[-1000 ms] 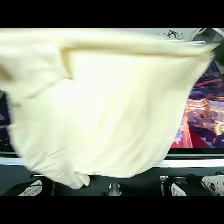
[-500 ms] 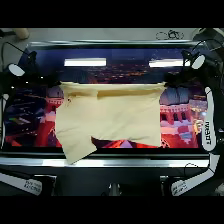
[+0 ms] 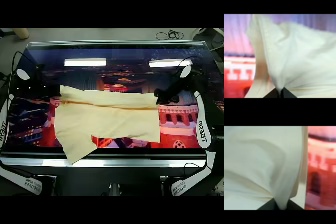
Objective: Fold the shirts.
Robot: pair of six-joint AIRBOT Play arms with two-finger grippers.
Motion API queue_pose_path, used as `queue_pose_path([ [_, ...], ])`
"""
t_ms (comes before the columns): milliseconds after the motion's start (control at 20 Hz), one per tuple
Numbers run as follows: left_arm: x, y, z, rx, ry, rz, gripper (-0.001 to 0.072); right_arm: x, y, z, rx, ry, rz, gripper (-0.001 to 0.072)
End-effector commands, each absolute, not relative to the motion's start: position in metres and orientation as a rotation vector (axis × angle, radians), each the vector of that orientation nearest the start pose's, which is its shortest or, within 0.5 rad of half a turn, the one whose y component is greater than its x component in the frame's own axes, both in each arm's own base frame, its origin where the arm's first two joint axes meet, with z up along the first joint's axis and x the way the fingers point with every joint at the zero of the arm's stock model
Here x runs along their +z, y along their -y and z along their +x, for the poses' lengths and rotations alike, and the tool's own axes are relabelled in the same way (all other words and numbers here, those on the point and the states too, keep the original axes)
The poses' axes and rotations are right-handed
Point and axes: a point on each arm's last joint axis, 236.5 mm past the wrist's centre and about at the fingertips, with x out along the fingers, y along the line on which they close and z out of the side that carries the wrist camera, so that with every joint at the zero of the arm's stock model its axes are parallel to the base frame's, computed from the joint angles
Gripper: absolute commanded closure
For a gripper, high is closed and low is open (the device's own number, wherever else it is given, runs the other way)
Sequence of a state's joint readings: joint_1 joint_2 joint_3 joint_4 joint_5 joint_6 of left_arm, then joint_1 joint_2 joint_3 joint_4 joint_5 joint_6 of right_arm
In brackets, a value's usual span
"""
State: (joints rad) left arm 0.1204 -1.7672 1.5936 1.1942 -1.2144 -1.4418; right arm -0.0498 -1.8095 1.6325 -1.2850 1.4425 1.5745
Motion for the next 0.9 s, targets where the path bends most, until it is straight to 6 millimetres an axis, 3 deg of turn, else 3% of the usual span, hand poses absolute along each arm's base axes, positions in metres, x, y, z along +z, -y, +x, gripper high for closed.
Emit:
queue_pose_path([
  [0,-0.052,0.020,0.454,-0.174,-1.468,-0.339,0.0250,-0.077,-0.053,0.411,0.111,-1.690,0.268,0.0276],
  [50,-0.038,0.014,0.452,-0.183,-1.466,-0.335,0.0183,-0.061,-0.048,0.411,0.110,-1.683,0.245,0.0200],
  [150,-0.010,-0.005,0.440,-0.175,-1.464,-0.347,0.0182,-0.027,-0.027,0.403,0.089,-1.662,0.202,0.0160],
  [250,0.001,-0.019,0.412,-0.149,-1.502,-0.388,0.0184,-0.010,-0.007,0.385,0.061,-1.673,0.270,0.0172],
  [350,-0.015,-0.017,0.357,-0.141,-1.586,-0.429,0.0213,-0.017,-0.002,0.350,0.059,-1.725,0.321,0.0184],
  [450,-0.049,0.002,0.296,-0.147,-1.650,-0.469,0.0212,-0.037,-0.008,0.315,0.063,-1.762,0.330,0.0184],
  [600,-0.089,0.029,0.233,-0.152,-1.670,-0.530,0.0212,-0.052,-0.016,0.287,0.064,-1.776,0.361,0.0184],
  [750,-0.108,0.054,0.205,-0.207,-1.695,-0.619,0.0212,-0.052,-0.020,0.282,0.072,-1.791,0.373,0.0184],
  [850,-0.114,0.062,0.207,-0.196,-1.669,-0.674,0.0213,-0.053,-0.019,0.283,0.068,-1.787,0.375,0.0184],
])
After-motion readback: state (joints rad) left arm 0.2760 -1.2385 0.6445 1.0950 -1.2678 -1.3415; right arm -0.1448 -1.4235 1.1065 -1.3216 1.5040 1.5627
